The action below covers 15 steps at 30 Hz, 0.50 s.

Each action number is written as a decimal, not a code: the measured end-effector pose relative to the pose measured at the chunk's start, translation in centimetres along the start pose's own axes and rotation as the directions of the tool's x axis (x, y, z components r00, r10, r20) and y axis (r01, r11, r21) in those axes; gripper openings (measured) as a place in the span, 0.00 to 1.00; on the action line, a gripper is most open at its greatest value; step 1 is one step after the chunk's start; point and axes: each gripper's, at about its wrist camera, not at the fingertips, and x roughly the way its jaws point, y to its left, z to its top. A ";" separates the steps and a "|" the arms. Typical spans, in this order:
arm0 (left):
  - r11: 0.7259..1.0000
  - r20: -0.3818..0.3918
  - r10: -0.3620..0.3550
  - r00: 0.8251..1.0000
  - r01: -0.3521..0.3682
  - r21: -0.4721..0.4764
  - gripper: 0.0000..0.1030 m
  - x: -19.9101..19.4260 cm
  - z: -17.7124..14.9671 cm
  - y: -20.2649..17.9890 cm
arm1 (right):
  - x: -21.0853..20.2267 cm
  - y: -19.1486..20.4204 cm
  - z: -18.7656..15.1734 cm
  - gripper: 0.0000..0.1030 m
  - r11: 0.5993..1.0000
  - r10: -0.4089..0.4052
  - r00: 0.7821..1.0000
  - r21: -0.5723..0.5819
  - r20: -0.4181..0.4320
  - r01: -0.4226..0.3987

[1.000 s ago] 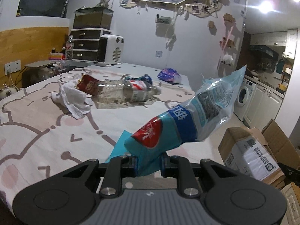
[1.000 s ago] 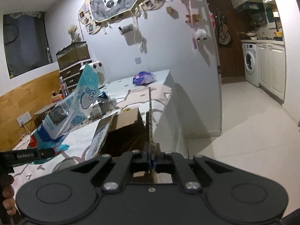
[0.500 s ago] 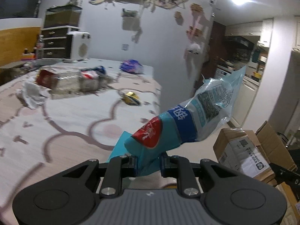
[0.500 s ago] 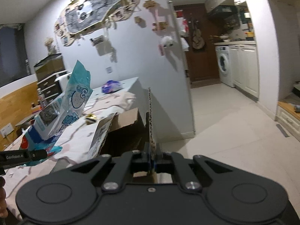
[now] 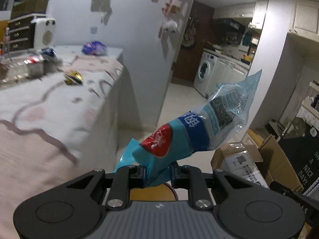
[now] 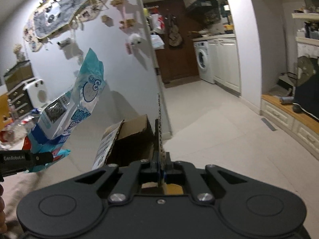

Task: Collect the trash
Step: 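Carry the box and snack bag with both tools over the yellow bin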

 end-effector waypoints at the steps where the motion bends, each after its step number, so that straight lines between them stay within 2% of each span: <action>1: 1.000 -0.017 -0.003 1.000 0.003 -0.005 0.21 0.9 -0.3 -0.3 | 0.3 -0.5 -0.2 0.03 1.000 -0.010 1.000 -0.001 -0.006 0.010; 7: 0.999 -0.124 0.009 0.992 -0.013 -0.033 0.22 6.0 -2.2 -1.1 | 3.1 -3.0 -1.5 0.03 0.998 -0.058 0.996 0.011 -0.069 0.059; 15: 0.995 -0.251 0.050 0.967 -0.069 -0.066 0.22 13.8 -4.1 -0.1 | 8.8 -5.4 -3.7 0.03 0.993 -0.098 0.980 0.048 -0.176 0.108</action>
